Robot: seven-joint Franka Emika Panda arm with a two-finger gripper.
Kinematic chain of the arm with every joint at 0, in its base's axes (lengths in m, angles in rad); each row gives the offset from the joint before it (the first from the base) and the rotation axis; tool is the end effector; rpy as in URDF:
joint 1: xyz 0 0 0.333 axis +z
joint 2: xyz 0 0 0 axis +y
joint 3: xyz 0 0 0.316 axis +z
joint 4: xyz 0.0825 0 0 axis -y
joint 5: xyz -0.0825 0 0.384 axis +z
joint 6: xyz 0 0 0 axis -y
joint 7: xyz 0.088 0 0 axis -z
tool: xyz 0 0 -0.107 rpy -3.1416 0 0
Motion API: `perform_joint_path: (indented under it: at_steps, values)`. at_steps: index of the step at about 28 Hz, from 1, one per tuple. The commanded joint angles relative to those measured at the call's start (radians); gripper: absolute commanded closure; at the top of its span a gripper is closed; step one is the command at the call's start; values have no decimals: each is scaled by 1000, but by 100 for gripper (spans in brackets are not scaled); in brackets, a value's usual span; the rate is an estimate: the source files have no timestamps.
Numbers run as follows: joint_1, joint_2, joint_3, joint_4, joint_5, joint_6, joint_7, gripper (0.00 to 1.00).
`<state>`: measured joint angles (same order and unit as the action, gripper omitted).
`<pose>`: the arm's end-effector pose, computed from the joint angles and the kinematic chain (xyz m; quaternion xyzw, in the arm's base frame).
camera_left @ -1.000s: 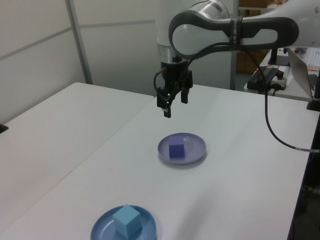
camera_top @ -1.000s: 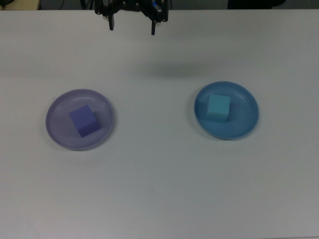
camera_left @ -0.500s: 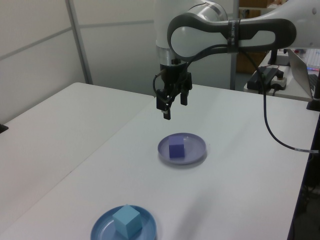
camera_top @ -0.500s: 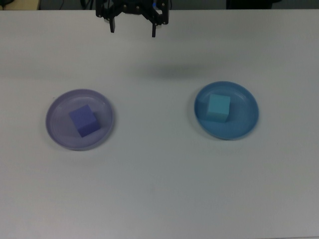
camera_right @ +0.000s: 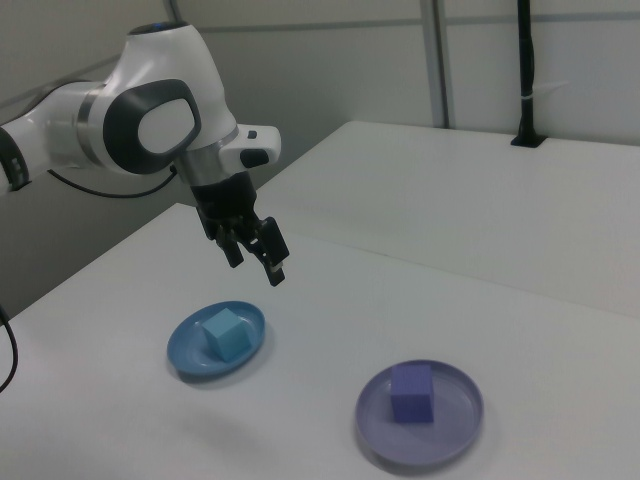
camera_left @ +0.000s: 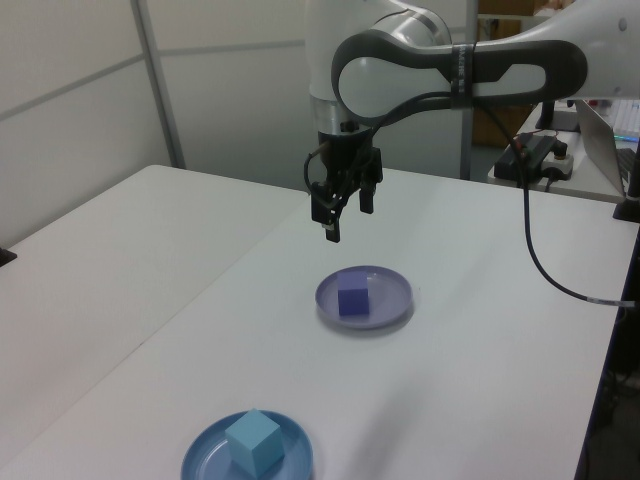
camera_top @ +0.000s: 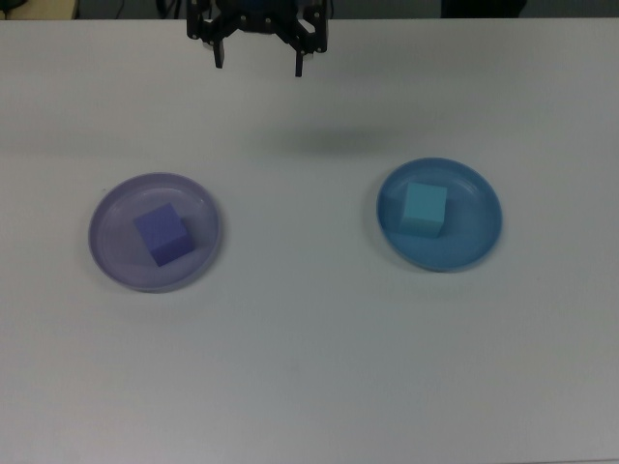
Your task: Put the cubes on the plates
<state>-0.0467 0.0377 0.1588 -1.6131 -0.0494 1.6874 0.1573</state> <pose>0.5726 0.0581 0.5939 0.9994 -0.0203 0.0213 0.0189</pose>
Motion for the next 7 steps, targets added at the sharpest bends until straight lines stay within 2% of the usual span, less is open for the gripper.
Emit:
perform_joint_path:
  at_steps: [1, 7]
  values:
    - [2, 2, 2, 7, 0, 14, -13, 0]
    - [4, 2, 4, 7, 0, 12, -12, 0]
